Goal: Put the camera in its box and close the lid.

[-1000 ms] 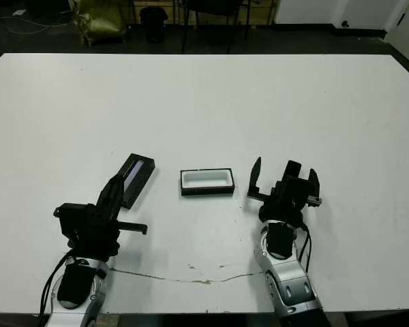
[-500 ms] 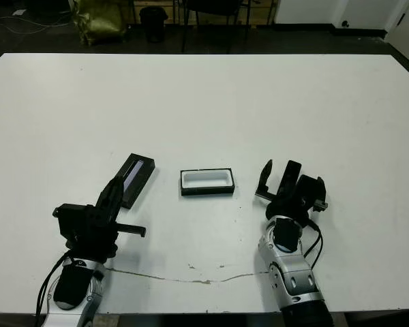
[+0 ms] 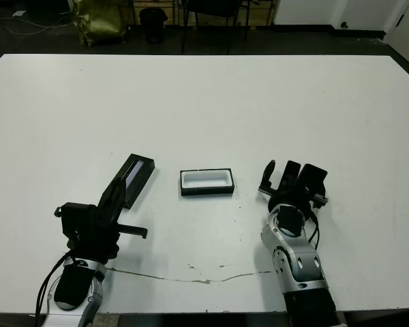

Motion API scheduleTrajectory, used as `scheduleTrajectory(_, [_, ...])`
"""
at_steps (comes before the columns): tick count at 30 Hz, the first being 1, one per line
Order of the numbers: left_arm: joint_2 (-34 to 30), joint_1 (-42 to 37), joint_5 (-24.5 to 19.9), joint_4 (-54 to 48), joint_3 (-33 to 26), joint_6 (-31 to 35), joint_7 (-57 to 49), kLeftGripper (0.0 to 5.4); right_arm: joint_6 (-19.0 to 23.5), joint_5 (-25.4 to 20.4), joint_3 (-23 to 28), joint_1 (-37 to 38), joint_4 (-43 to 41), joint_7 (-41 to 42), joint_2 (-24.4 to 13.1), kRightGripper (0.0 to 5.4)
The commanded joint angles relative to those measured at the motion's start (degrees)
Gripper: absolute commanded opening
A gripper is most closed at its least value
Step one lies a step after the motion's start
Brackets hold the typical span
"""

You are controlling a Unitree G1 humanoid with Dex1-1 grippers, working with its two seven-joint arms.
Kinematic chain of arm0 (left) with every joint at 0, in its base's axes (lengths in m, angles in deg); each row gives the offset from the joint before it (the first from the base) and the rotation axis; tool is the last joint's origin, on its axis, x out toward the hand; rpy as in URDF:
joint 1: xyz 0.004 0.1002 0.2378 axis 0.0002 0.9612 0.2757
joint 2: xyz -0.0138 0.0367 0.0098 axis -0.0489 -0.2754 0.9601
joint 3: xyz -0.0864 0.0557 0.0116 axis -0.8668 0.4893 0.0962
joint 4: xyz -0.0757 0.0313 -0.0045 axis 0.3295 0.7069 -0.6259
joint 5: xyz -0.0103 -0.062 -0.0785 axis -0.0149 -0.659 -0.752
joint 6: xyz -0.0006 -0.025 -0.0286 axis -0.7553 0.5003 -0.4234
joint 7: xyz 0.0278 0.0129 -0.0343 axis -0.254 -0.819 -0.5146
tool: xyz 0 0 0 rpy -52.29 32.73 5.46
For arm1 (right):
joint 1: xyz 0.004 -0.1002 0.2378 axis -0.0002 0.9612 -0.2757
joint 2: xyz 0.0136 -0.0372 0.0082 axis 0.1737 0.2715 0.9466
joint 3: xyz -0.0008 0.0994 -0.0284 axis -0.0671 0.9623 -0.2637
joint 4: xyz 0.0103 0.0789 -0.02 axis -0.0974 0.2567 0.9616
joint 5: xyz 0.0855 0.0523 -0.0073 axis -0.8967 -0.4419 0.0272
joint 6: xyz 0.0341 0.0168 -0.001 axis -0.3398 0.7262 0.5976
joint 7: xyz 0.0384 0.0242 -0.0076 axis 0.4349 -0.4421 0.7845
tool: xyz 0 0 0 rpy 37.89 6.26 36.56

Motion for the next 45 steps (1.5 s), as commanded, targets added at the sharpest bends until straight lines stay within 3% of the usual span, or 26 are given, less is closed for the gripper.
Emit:
scheduleTrajectory(1, [-0.71,0.69,1.00,-1.03,0.43,2.65,-0.60,0.00,6.02,-0.33,-0.40,2.52,1.40,0.84,4.60,4.79])
scheduleTrajectory(3, [-0.63,0.67,1.30,-1.84,0.69,3.63,-0.80,0.00,8.84,0.60,-1.24,2.99,0.71,1.33,3.99,4.40])
scheduleTrajectory(5, [-0.67,0.68,1.99,-2.69,1.06,4.67,-1.09,0.00,11.46,-0.06,-0.44,3.36,-0.14,1.28,4.77,4.38])
scheduleTrajectory(10, [-0.93,0.52,2.12,-3.97,1.02,5.87,-0.84,0.00,17.28,-2.56,1.27,4.55,-2.96,1.02,6.70,5.37])
scheduleTrajectory(14, [-1.33,0.21,2.33,-4.28,0.80,6.62,-0.67,0.00,20.97,-2.69,1.11,5.27,-3.66,-0.19,7.54,5.31])
scheduleTrajectory(17, [-1.14,0.02,1.28,-4.58,0.37,7.07,-0.49,0.00,20.24,-3.38,1.72,5.79,-3.15,-0.34,8.25,4.96])
scheduleTrajectory(22, [-1.86,-0.41,0.31,-5.31,-0.49,8.05,0.29,0.00,17.82,-7.56,4.88,6.28,-2.29,0.57,10.04,3.79])
scheduleTrajectory(34, [-3.25,-1.79,-0.25,-7.22,-1.40,10.21,1.03,0.00,12.96,-12.35,2.64,10.07,-2.18,5.99,8.80,1.07])
scheduleTrajectory(41, [-3.83,-2.44,0.02,-6.51,-1.55,8.92,1.34,0.00,15.29,-15.33,2.97,10.68,-4.86,4.81,9.50,0.87])
scheduleTrajectory(45, [-3.97,-2.45,0.19,-6.12,-1.45,8.28,1.39,0.00,16.16,-14.70,1.08,10.89,-5.96,4.07,7.98,0.87])
